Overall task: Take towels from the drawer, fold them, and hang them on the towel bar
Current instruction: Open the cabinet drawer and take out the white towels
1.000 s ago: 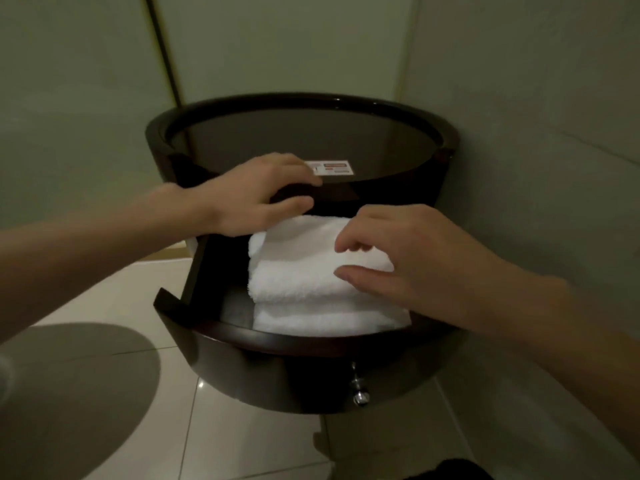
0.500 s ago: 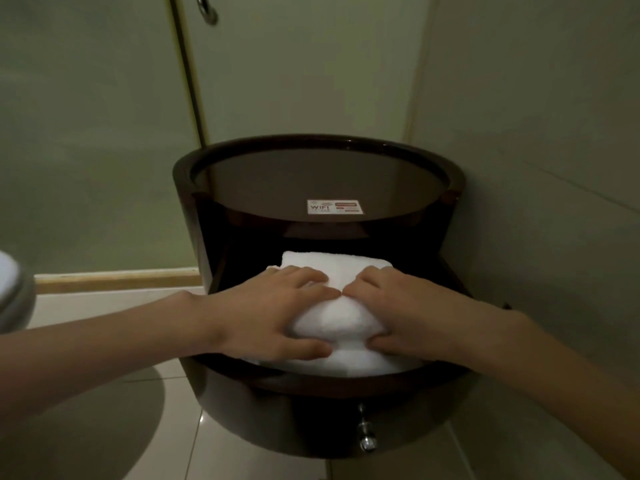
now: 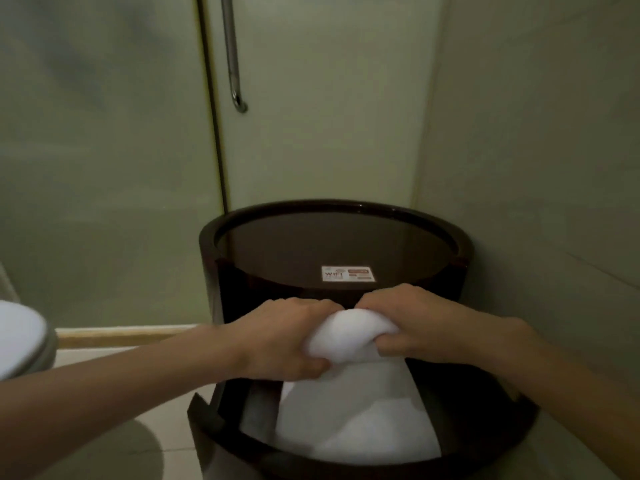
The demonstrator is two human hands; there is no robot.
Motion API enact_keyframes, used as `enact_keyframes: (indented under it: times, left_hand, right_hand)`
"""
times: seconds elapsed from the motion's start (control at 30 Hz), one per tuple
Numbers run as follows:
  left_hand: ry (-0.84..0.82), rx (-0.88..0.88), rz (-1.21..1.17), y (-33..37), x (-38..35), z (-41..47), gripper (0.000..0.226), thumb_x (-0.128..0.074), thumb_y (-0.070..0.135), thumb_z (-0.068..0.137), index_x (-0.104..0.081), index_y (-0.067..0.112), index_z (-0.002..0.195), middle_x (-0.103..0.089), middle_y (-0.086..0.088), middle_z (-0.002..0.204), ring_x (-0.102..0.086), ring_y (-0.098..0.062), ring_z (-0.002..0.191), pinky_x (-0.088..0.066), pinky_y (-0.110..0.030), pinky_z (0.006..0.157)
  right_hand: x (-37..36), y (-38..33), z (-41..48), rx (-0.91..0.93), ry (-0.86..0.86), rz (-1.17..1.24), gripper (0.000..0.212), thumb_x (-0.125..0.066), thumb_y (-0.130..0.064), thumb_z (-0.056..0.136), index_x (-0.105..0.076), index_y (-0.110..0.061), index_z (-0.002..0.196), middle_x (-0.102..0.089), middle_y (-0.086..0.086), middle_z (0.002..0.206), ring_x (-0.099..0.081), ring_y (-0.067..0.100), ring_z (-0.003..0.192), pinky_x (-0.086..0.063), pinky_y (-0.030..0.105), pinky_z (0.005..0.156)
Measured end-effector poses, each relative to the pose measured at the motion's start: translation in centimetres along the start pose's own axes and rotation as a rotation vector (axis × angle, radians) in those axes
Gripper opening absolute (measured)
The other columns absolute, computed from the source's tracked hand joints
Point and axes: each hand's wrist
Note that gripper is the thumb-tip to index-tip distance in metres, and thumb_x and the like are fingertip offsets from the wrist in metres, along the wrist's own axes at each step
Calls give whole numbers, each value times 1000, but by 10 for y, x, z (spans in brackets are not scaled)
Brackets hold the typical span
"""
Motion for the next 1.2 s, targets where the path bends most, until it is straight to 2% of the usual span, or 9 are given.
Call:
enact_keyframes:
  times: [0.23, 0.43, 0.53, 0.6, 0.8, 0.9, 1.07, 1.13, 1.2]
  left_hand:
    - [56, 6, -85, -16, 73, 39, 45, -76, 28, 71, -59, 27, 113, -66, 6, 104, -62, -10, 93, -50, -27, 77]
    - [150, 56, -171, -33, 147, 82, 31, -82, 18, 68, -64, 29, 91, -65, 14, 79, -58, 9, 66, -42, -7, 56]
    - [214, 59, -126, -43, 161, 103, 33, -80, 21, 69, -66, 22, 99, -66, 10, 86, -61, 1, 75, -49, -15, 62]
    - [306, 61, -58, -52, 165, 115, 36, -78, 23, 70, -66, 19, 104, -67, 4, 91, -62, -9, 81, -52, -22, 66]
    - [627, 170, 172, -81, 143, 153, 33, -66, 24, 79, -58, 24, 111, -66, -1, 102, -61, -22, 90, -47, -31, 73]
    - [548, 142, 262, -94, 103, 155, 38, -63, 15, 75, -51, 17, 111, -58, -7, 111, -58, -31, 96, -45, -36, 74]
    - [226, 176, 404, -105, 28, 139, 52, -59, 24, 84, -37, 18, 131, -28, -8, 154, -47, -27, 125, -42, -38, 94]
    - [181, 143, 363, -106, 16, 130, 53, -58, 29, 84, -35, 19, 131, -33, -7, 151, -50, -26, 122, -44, -38, 93]
    - [170, 85, 314, -106, 13, 119, 50, -54, 42, 81, -35, 24, 124, -53, -3, 131, -58, -25, 106, -45, -33, 82]
  right_hand:
    - [60, 4, 22, 36, 181, -9, 25, -64, -25, 78, -61, -18, 103, -63, -4, 96, -59, 15, 89, -48, 36, 77]
    - [126, 15, 54, 19, 390, -44, 33, -68, -33, 76, -62, -15, 104, -59, -3, 92, -55, 16, 83, -42, 30, 69]
    - [147, 23, 75, -23, 409, -116, 40, -64, -40, 72, -62, -14, 103, -58, -2, 89, -55, 17, 80, -44, 32, 68]
    - [155, 31, 90, -30, 457, -176, 32, -65, -32, 77, -61, -12, 102, -59, 1, 90, -56, 21, 81, -46, 34, 67]
    - [141, 53, 136, -48, 747, -420, 28, -58, -22, 86, -55, -14, 112, -57, 9, 105, -56, 27, 87, -39, 32, 70]
    - [103, 60, 152, -125, 735, -562, 35, -55, -26, 87, -52, -14, 119, -55, 11, 118, -55, 31, 102, -38, 35, 85]
    - [30, 70, 148, -49, 423, -581, 45, -58, -26, 90, -45, -16, 132, -50, 7, 136, -46, 24, 126, -29, 36, 112]
    - [17, 71, 141, -26, 385, -525, 45, -56, -21, 89, -44, -17, 132, -51, 4, 135, -46, 21, 125, -27, 34, 111]
    - [10, 71, 132, -9, 378, -451, 41, -55, -20, 87, -47, -19, 126, -55, 2, 127, -50, 21, 116, -34, 33, 103]
Point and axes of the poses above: each hand's wrist, its own z-axis towards the middle knuckle, its own x-axis out of the back of the hand, y = z × x
